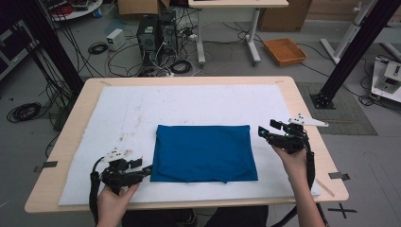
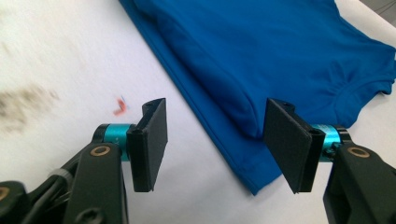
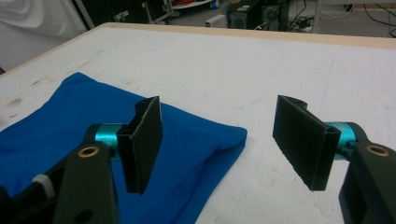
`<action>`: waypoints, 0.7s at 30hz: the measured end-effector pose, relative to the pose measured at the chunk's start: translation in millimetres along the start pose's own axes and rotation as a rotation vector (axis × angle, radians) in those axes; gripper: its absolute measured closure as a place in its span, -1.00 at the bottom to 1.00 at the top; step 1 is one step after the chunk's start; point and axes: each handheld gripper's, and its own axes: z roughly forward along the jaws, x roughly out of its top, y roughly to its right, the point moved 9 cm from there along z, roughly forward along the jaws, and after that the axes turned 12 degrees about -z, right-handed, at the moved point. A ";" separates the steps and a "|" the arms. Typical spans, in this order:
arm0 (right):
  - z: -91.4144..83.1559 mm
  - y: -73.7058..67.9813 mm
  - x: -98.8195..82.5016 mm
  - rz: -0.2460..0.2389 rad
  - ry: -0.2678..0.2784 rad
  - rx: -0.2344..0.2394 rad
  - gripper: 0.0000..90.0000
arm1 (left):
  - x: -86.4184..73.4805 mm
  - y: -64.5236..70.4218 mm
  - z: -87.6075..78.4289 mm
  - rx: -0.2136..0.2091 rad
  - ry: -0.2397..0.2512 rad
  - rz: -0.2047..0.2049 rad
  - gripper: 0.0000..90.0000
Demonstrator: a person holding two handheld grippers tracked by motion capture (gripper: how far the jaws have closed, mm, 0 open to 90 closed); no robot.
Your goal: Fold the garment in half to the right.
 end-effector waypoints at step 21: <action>4.5 -8.8 2.7 -0.019 -0.001 0.012 -0.26 | -7.9 15.6 21.4 -0.005 -0.032 -0.142 0.21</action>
